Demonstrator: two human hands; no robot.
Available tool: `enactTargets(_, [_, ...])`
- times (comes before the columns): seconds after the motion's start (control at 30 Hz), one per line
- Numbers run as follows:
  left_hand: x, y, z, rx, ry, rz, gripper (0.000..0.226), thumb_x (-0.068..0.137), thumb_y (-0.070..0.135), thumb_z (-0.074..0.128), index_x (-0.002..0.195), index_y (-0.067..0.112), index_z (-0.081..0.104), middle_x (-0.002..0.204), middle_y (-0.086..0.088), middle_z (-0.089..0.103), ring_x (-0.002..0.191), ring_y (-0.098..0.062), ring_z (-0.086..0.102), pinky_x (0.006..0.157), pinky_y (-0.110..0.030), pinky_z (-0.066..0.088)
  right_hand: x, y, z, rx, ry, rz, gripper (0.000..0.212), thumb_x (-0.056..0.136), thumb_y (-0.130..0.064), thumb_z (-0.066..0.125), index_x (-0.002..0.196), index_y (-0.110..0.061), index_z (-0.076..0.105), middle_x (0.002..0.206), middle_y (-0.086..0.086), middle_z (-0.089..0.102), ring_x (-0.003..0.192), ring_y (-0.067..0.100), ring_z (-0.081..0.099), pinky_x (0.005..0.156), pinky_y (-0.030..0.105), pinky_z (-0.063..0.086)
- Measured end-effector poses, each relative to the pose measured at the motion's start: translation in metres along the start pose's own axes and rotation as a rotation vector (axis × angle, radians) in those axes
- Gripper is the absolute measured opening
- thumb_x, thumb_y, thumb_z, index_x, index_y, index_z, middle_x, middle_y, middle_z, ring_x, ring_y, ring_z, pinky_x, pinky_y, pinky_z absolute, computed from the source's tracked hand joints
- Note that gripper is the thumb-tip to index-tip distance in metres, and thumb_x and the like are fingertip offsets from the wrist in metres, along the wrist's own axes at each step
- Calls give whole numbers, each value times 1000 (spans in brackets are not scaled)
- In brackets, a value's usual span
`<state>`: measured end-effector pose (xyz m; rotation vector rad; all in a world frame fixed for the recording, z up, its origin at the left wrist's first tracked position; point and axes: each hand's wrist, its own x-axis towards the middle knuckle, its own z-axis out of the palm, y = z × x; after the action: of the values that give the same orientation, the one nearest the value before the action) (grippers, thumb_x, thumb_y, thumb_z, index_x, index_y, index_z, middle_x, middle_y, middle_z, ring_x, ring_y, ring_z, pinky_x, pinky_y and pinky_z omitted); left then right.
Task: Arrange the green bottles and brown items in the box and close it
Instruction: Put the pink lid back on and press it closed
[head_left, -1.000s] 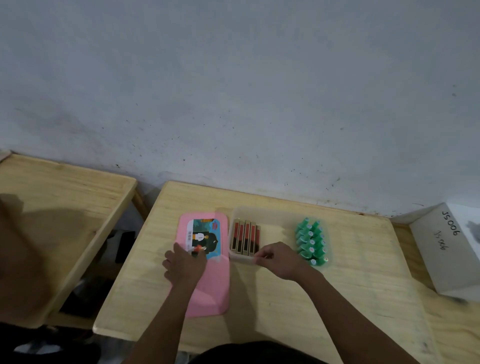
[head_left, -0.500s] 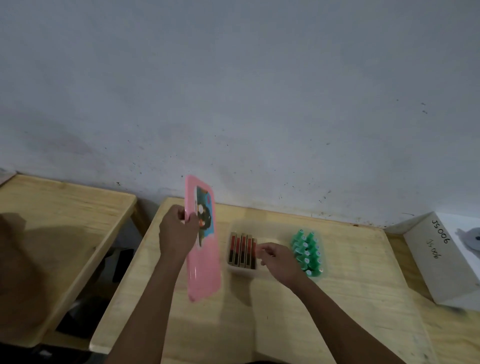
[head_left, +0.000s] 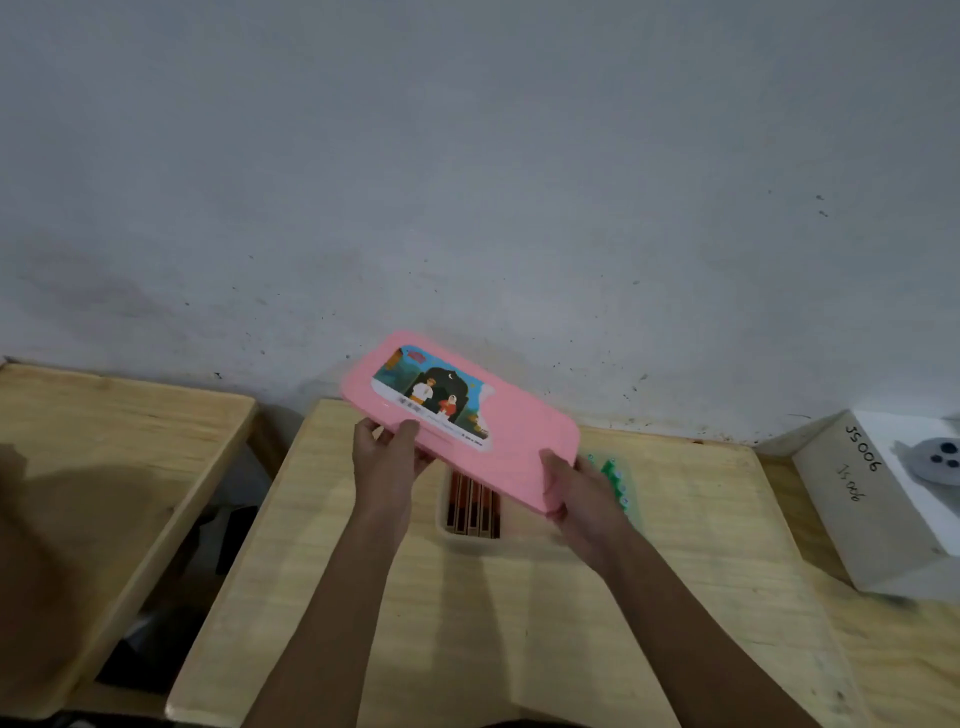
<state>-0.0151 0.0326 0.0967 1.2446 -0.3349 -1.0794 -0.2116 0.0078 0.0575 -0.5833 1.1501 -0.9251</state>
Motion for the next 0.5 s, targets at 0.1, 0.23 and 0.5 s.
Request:
enactTargets(0.1, [9, -9, -5, -61, 49, -107, 35, 91, 13, 55, 125, 13, 47, 111, -13, 64, 90, -32, 68, 81, -42, 57, 8, -8, -29, -222, 129, -117, 28, 93, -19, 62, 118, -9, 58, 110, 11, 68, 99, 31, 65, 73, 45, 59])
enactTargets(0.23, [20, -22, -14, 173, 76, -201, 16, 92, 26, 57, 101, 13, 58, 97, -12, 66, 86, -30, 66, 80, -44, 57, 9, -18, -65, -486, 113, -240, 28, 93, -21, 63, 118, -27, 55, 111, 2, 67, 99, 24, 66, 72, 42, 59])
enactTargets(0.5, [9, -70, -3, 918, 20, -13, 38, 100, 31, 36, 120, 0, 44, 109, -21, 58, 96, -35, 56, 66, -31, 37, 50, 1, -88, -866, 380, -275, 53, 74, -53, 51, 116, -20, 53, 103, 4, 64, 93, 26, 64, 65, 33, 52])
